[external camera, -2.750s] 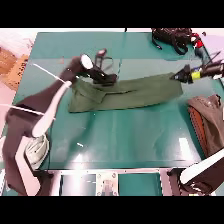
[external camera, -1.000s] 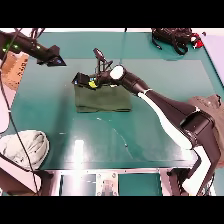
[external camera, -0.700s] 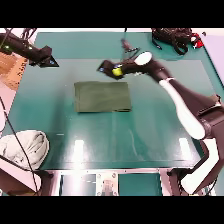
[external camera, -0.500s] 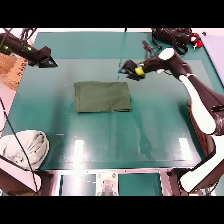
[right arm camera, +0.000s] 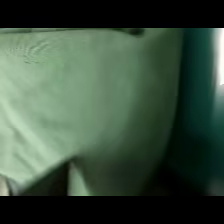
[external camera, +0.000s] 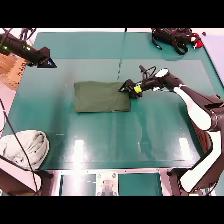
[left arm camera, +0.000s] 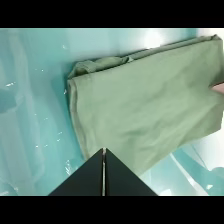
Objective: Fold the shirts.
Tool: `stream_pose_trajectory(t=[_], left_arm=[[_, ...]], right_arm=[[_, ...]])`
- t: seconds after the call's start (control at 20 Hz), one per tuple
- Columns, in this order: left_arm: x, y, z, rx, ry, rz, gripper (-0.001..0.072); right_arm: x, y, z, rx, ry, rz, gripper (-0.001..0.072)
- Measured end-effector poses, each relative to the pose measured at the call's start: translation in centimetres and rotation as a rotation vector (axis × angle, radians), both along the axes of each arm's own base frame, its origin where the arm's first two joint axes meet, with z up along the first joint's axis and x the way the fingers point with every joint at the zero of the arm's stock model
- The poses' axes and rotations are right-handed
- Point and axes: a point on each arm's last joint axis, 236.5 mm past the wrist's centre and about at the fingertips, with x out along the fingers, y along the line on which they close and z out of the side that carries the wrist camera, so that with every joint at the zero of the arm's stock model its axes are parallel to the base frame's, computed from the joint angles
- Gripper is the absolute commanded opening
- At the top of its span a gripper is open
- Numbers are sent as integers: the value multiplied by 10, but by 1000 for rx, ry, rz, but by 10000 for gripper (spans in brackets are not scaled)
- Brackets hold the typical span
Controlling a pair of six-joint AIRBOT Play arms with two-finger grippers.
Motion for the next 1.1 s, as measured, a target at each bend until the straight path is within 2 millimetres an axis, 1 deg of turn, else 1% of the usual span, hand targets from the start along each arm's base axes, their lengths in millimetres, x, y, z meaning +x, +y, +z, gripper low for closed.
stream_pose_trajectory(t=[0.05,0.1,0.2,0.25,0.3,0.4,0.45,0.55,0.6,0.65,0.7,0.8,0.85,0.95,1.0,1.1], left_arm=[[0,0,0,0,2,1,26],[-1,0,0,0,4,-1,27],[-2,0,0,0,8,-3,26],[-2,0,-1,-1,10,-3,26],[-3,0,-1,-1,11,-4,27],[-4,-1,-1,-1,15,-6,27],[-4,-1,-1,-1,18,-7,27],[-5,-1,-1,-1,22,-8,26],[-6,-1,-1,-1,24,-9,27],[-6,-1,-1,-1,24,-10,26],[-6,-1,-1,-1,25,-10,26],[-7,-1,-1,-1,27,-11,27],[-7,-1,-2,-1,28,-12,26],[-7,-1,-2,-1,29,-13,27],[-7,-1,-2,-2,29,-13,27],[-7,-1,-2,-2,30,-14,27]], right_arm=[[-2,8,-2,12,5,9,19],[-1,15,4,22,-16,23,18],[12,25,31,67,-68,18,17],[19,25,53,92,-104,15,16],[30,21,77,110,-149,-3,16],[48,-1,130,138,-236,-52,16],[54,-18,159,151,-279,-86,16],[61,-63,213,157,-359,-163,16],[61,-92,239,143,-400,-214,16],[59,-123,259,120,-430,-264,16],[53,-159,278,86,-456,-323,16],[36,-233,305,0,-491,-459,16],[24,-273,315,-45,-499,-536,16],[-6,-340,327,-125,-491,-671,16],[-26,-373,327,-167,-466,-740,15],[-68,-424,318,-250,-375,-866,15]])
